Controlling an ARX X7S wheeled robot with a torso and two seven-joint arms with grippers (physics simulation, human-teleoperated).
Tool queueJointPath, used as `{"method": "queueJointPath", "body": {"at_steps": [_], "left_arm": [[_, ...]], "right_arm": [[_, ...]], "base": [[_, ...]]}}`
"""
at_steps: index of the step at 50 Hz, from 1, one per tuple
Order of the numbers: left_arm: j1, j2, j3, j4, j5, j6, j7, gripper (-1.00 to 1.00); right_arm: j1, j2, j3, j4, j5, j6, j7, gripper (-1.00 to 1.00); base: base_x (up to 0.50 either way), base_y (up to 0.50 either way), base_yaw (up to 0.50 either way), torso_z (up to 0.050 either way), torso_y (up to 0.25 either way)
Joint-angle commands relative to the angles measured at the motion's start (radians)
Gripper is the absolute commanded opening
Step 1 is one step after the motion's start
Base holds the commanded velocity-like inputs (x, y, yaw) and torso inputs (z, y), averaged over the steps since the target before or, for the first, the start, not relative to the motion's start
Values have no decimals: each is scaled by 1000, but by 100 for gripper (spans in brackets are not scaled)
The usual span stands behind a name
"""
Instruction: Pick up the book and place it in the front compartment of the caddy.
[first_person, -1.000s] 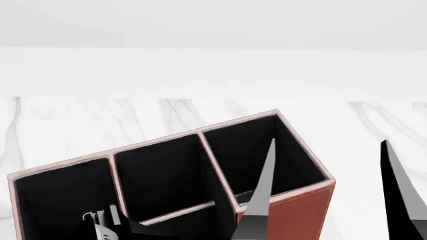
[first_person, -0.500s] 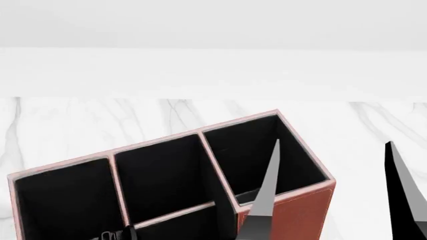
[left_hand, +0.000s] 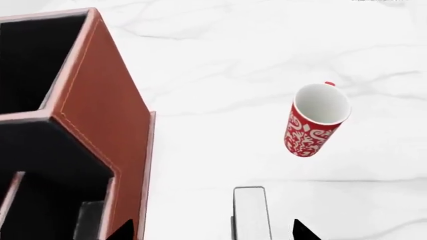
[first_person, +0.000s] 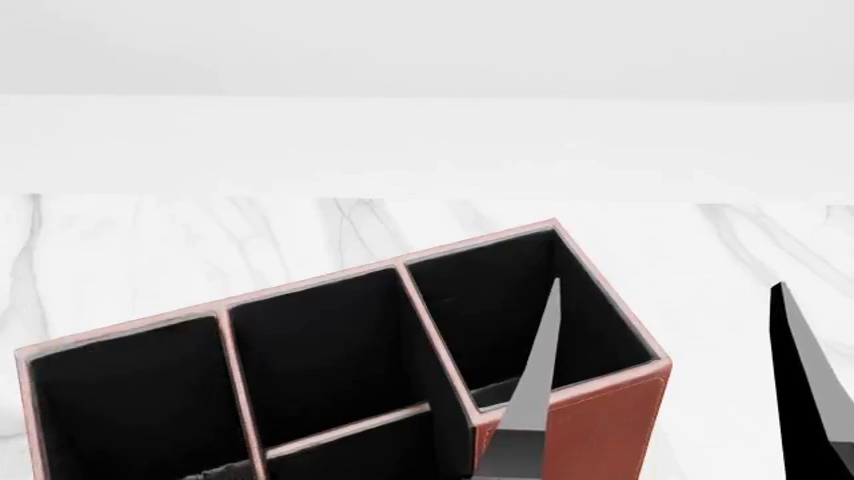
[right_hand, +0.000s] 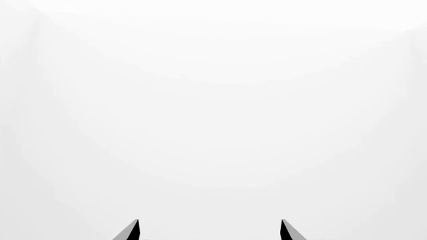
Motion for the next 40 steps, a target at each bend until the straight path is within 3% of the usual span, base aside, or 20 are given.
{"method": "queueJointPath", "body": {"at_steps": [1, 15, 40], "left_arm": [[25, 43, 9, -35, 38, -3, 26, 100], [57, 59, 64, -84, 112, 19, 39, 100], [93, 165, 125, -161, 99, -47, -91, 100]], "right_arm": [[1, -8, 20, -8, 15, -14, -26, 100], [6, -9, 1, 16, 5, -33, -25, 100], [10, 7, 2, 8, 22, -39, -10, 100]], "base": [[0, 0, 0, 0, 0], [0, 0, 0, 0, 0], [0, 0, 0, 0, 0]]}}
